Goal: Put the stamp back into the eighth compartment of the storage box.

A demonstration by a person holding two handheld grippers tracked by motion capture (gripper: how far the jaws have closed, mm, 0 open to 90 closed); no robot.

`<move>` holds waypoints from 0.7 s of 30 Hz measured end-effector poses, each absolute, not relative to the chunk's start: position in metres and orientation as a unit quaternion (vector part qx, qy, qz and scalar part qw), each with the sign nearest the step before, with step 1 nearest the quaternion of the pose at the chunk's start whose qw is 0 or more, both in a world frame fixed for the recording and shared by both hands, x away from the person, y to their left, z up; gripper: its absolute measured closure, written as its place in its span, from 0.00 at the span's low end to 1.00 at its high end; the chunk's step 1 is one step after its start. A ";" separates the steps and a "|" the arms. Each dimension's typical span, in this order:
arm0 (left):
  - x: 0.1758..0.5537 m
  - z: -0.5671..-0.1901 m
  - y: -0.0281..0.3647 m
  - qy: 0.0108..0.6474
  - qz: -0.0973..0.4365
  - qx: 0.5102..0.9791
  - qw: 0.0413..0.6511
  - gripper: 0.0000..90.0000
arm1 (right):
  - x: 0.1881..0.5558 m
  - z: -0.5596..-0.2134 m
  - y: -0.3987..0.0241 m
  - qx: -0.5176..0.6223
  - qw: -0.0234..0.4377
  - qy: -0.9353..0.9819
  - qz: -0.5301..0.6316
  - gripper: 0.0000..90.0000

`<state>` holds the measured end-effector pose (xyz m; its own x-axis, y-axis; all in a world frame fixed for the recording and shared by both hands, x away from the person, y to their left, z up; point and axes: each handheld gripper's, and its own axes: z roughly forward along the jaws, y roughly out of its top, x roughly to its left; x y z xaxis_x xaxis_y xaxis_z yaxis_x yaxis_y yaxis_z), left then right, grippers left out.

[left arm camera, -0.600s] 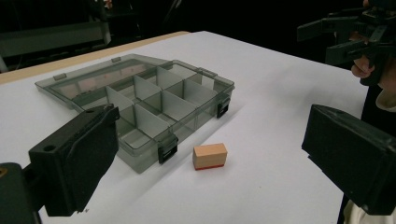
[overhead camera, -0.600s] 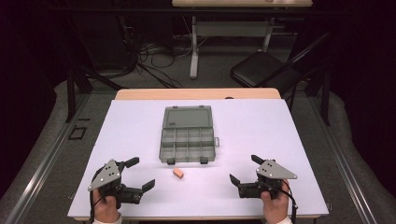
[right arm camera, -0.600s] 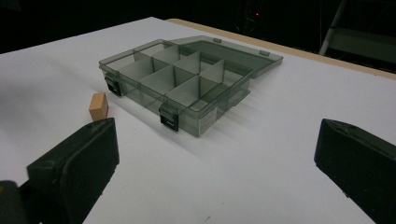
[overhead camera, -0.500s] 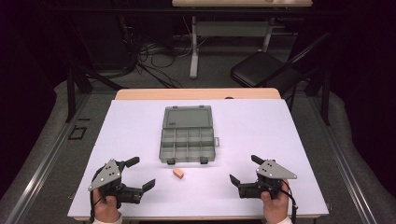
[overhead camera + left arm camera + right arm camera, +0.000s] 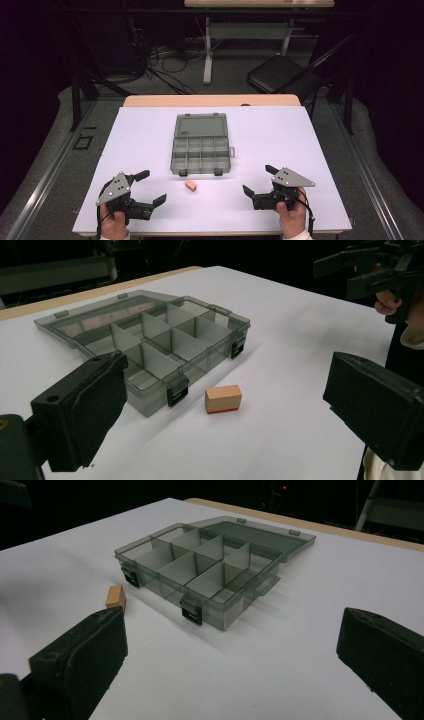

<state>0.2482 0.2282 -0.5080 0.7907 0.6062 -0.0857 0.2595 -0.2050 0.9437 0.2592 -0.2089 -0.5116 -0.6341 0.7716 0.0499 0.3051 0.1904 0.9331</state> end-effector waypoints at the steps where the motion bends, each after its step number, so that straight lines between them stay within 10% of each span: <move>1: 0.248 -0.508 0.228 0.286 0.155 0.760 0.562 0.04 | 0.259 -0.511 -0.208 0.367 0.220 0.741 0.518 0.00; 21: 0.252 -0.510 0.225 0.288 0.146 0.767 0.555 0.04 | 0.275 -0.491 -0.171 0.333 0.214 0.770 0.500 0.02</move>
